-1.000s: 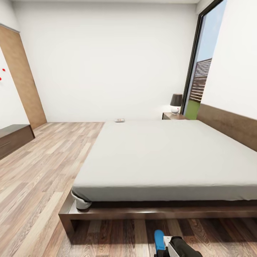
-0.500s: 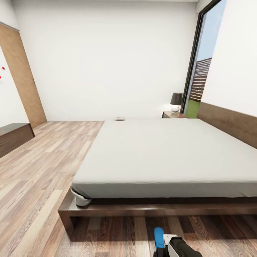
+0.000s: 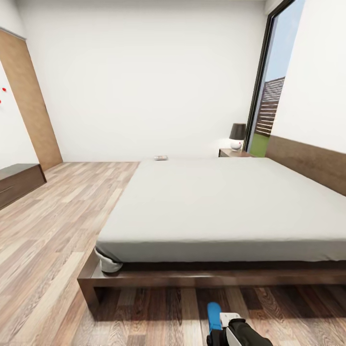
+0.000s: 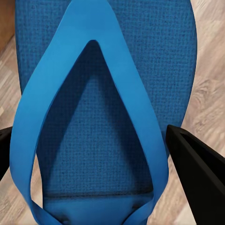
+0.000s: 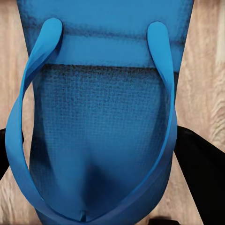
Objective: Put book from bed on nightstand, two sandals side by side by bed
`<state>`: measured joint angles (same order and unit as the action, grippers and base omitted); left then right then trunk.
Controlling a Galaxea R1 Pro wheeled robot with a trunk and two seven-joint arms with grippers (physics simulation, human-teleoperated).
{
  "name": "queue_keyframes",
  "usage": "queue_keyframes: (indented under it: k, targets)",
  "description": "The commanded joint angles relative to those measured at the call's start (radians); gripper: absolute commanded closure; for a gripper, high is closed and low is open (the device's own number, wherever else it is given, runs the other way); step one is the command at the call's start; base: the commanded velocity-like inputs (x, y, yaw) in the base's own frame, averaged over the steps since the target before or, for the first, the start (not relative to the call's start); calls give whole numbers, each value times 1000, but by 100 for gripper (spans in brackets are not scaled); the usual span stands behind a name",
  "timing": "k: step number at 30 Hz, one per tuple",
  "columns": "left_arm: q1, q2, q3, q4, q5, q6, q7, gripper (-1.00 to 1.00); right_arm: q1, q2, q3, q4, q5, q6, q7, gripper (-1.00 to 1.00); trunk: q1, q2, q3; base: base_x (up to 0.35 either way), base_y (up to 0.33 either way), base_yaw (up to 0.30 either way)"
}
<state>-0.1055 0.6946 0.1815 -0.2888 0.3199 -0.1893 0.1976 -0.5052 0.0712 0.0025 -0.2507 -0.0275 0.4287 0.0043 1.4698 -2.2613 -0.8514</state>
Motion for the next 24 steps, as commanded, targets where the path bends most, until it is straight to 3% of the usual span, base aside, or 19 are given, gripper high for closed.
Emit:
queue_keyframes:
  k: [1,15,24]
  targets:
    - [-1,0,-4,0,10,-4,1,100,0,0,0,-2,-3,5,0,100,4,-8,-4,0,0,0]
    - [-1,0,-4,1,10,-4,2,100,0,3,2,-2,-3,2,0,100,57,-106,-48,0,0,0]
    - [-1,-1,-4,0,10,-4,2,100,0,3,3,0,-2,-44,1,100,92,-169,-76,0,0,0]
